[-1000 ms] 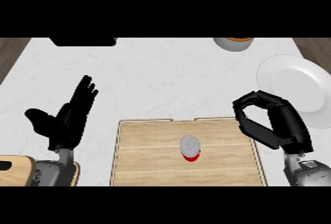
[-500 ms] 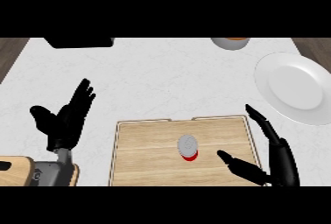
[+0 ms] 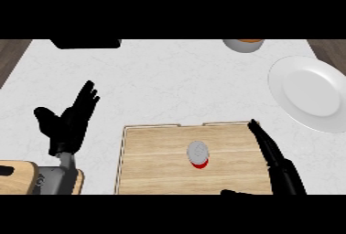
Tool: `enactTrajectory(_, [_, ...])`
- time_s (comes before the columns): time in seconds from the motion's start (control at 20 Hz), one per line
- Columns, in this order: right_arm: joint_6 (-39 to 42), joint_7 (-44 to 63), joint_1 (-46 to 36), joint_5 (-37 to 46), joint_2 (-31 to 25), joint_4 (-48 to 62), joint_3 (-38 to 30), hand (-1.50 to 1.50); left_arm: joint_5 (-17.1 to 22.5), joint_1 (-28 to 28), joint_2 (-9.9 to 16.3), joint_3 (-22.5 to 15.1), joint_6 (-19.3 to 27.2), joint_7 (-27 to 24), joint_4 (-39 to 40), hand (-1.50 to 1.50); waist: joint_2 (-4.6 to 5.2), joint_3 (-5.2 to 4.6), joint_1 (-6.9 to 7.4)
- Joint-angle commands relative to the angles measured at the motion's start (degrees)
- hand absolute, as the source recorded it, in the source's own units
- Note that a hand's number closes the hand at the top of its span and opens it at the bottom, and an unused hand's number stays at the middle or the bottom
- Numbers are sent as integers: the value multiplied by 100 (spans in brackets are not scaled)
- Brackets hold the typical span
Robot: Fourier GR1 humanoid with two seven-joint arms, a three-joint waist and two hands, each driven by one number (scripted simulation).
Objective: Pick the can from the tray and place it in the plate
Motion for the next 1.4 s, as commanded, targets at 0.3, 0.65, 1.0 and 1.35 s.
enactTrajectory(0.3, [1717,2530,-903,673,281,-337,634,-150,-194,20,346,324,-467,-200,468,0,58,-95,107])
enactTrajectory(0.65, [2560,3236,-1473,1006,379,139,624,-150,-267,-69,346,555,-624,-128,391,0,58,-85,103])
enactTrajectory(1.0, [3154,3785,-1735,1049,858,437,902,-150,-507,-76,197,537,-502,-102,507,0,50,-83,70])
enactTrajectory(1.35, [3191,3358,-1908,908,1011,1151,475,-150,-535,-97,144,590,-520,-227,539,0,55,-79,66])
